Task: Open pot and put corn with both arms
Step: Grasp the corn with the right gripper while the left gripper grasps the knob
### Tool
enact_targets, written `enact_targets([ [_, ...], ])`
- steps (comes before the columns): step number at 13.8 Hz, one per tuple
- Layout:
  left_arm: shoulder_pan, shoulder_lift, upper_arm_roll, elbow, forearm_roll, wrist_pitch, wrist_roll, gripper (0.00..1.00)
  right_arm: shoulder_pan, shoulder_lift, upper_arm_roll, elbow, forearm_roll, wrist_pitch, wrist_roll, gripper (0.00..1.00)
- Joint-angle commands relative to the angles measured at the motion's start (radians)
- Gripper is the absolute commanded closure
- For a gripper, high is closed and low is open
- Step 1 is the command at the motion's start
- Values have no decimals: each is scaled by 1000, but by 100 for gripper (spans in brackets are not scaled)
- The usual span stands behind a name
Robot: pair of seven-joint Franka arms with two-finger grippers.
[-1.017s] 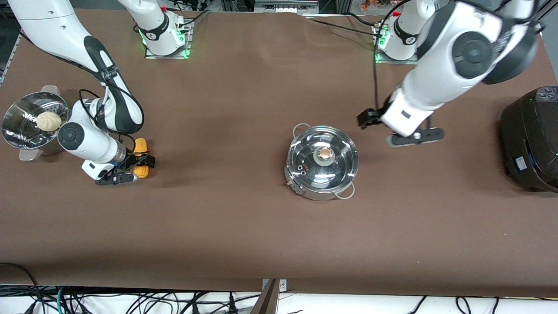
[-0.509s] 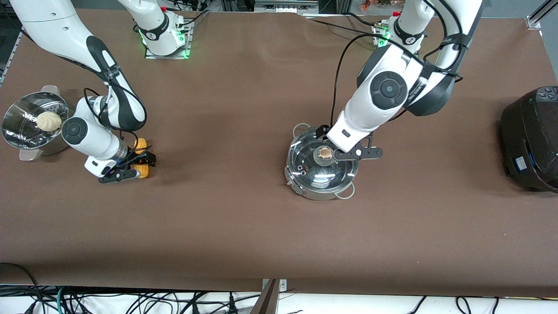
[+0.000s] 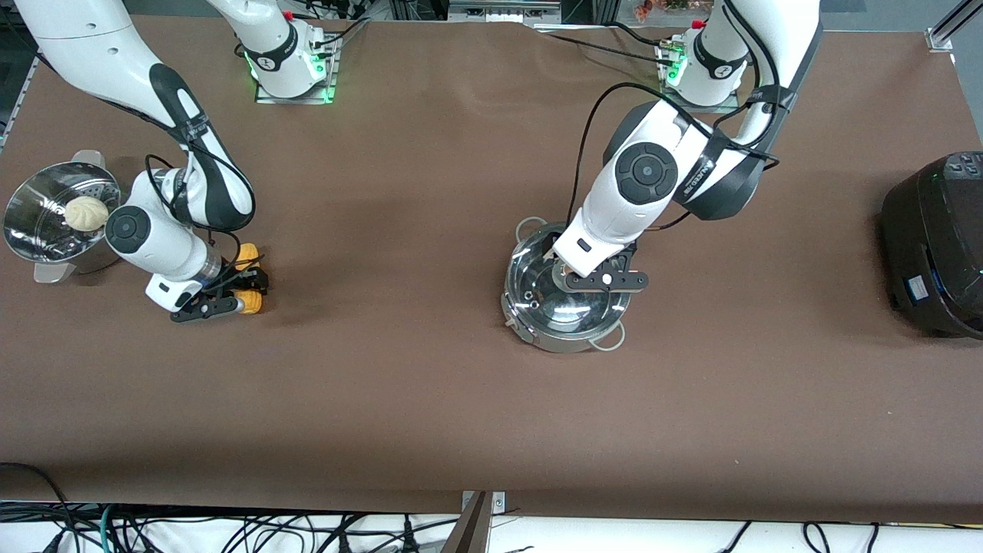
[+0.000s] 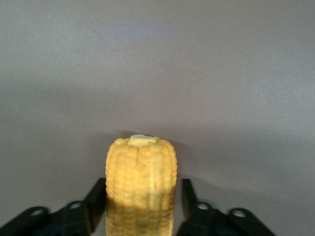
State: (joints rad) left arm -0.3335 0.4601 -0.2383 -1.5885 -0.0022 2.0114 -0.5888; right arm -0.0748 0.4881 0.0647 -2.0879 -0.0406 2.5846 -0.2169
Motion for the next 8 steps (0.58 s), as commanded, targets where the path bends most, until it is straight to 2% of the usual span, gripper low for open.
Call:
enact_targets([
  [1,-9,37,2,42,22,21,-9,0,-11,-31,6,-35,-5,8,-19,100],
  [4,-19,49,2,41,28,24,-11,1,-11,-33,6,-34,-5,6,-22,100],
  [8,-21,57,2,41,60,24,-16,8,-11,-33,6,-24,-5,6,-36,100],
])
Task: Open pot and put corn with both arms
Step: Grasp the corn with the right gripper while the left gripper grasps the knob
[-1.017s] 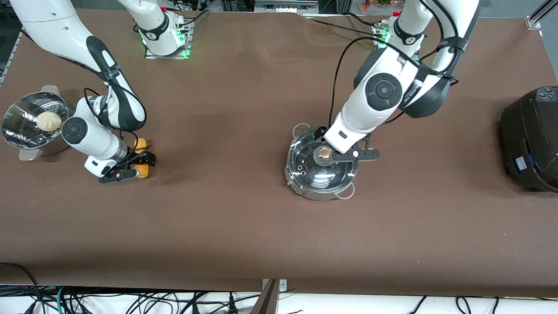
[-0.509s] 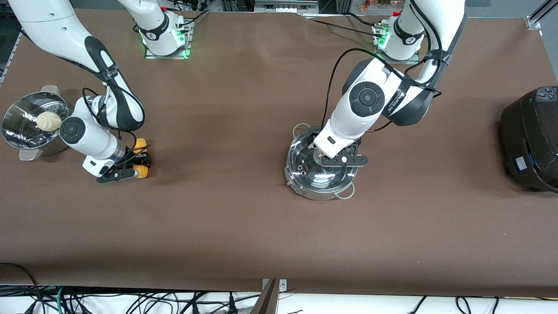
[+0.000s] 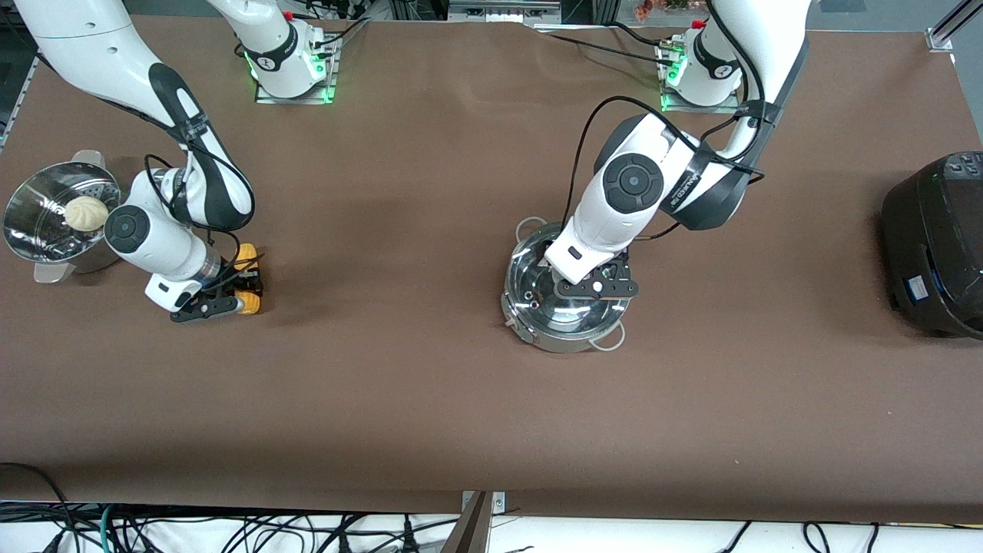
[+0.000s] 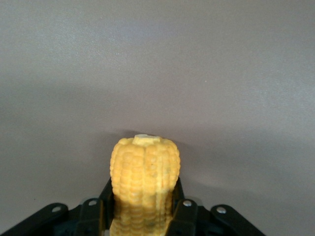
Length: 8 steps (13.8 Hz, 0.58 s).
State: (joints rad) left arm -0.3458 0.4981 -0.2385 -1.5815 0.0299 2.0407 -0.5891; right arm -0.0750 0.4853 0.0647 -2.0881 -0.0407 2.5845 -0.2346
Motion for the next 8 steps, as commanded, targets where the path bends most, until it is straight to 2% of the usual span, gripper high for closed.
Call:
enact_targets([
  [1,-9,20,2,32,30,-5,-15,10,-11,-30,6,-23,-5,6,-19,100],
  [8,-18,40,5,34,28,29,-15,19,-11,-43,6,2,-5,5,-22,100],
])
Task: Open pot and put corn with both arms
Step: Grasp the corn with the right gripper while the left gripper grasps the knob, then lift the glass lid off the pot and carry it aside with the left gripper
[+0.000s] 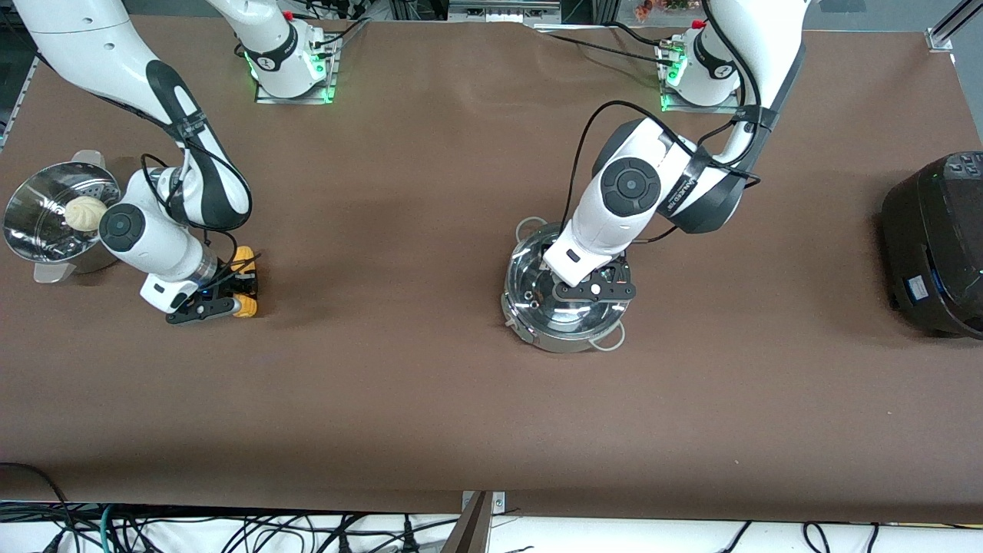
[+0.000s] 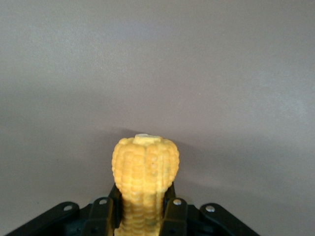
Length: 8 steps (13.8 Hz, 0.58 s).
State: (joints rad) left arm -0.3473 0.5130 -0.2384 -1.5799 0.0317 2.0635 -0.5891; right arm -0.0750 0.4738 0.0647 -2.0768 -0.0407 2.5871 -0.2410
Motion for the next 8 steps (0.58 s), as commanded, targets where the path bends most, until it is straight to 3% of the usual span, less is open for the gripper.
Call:
enact_targets([
  [1,-16,27,8,32,27,7,-15,19,-11,-37,6,-9,-5,2,-15,100],
  [6,-16,22,8,32,28,7,-12,26,-11,-49,6,55,-4,-83,-14,100],
  [8,-15,19,8,32,30,6,-6,36,-9,-49,6,93,-2,-140,-9,100],
])
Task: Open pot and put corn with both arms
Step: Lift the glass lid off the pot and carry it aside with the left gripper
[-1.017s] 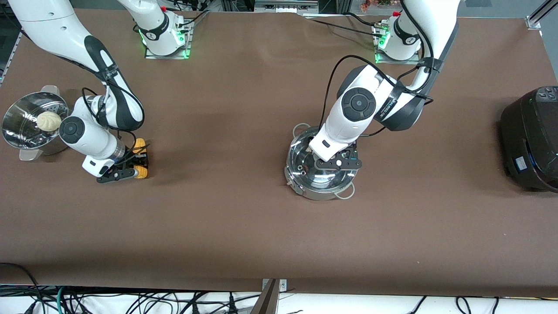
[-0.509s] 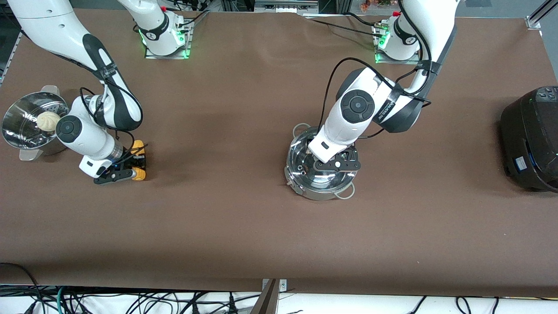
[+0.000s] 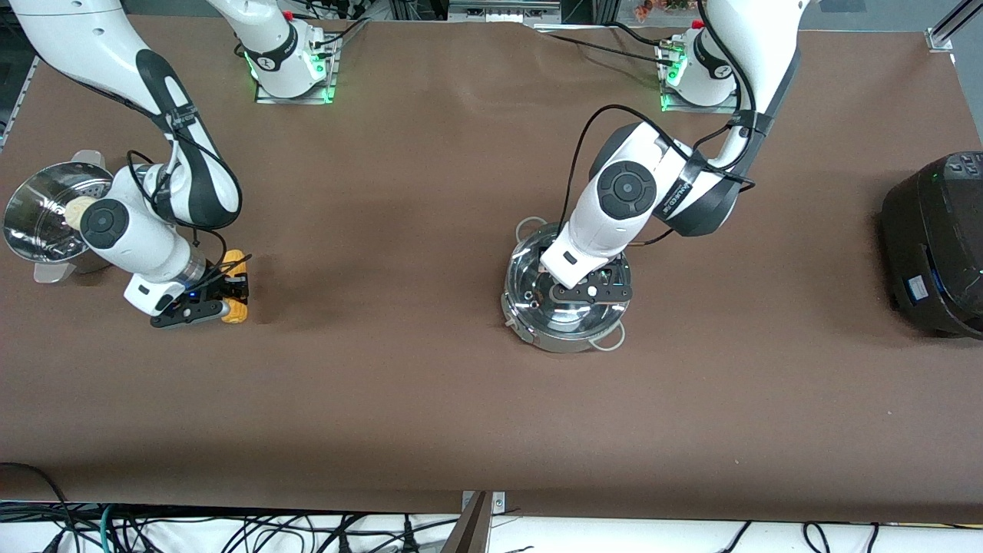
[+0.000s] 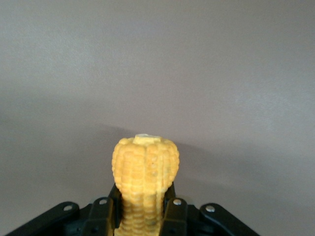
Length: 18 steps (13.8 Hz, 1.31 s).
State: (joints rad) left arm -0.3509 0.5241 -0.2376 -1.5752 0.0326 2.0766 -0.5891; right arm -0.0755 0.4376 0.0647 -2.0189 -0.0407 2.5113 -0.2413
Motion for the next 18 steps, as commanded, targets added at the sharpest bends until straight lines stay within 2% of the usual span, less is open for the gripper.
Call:
enact_targets([
  [1,-11,8,9,26,27,-6,-5,41,-9,-13,7,48,-2,-81,-7,100],
  [2,-11,8,9,26,27,-7,-2,48,-9,-11,9,57,-2,-91,-7,100],
  [4,-11,8,11,24,27,-7,-2,69,-9,-11,9,60,-2,-92,-9,100],
  [5,-11,8,11,23,27,-9,-5,87,-9,-11,9,60,-2,-92,-9,100],
  [6,-11,8,11,23,27,-10,-5,99,-9,-11,9,60,-4,-92,-12,100],
  [9,-10,-9,14,18,29,-27,-6,100,-7,-11,10,60,-4,-92,-12,100],
  [15,62,-130,38,21,27,-173,0,100,-7,-11,10,71,-7,-94,-13,100],
  [18,119,-170,73,17,13,-210,143,100,-7,-13,17,81,-5,-113,-9,100],
])
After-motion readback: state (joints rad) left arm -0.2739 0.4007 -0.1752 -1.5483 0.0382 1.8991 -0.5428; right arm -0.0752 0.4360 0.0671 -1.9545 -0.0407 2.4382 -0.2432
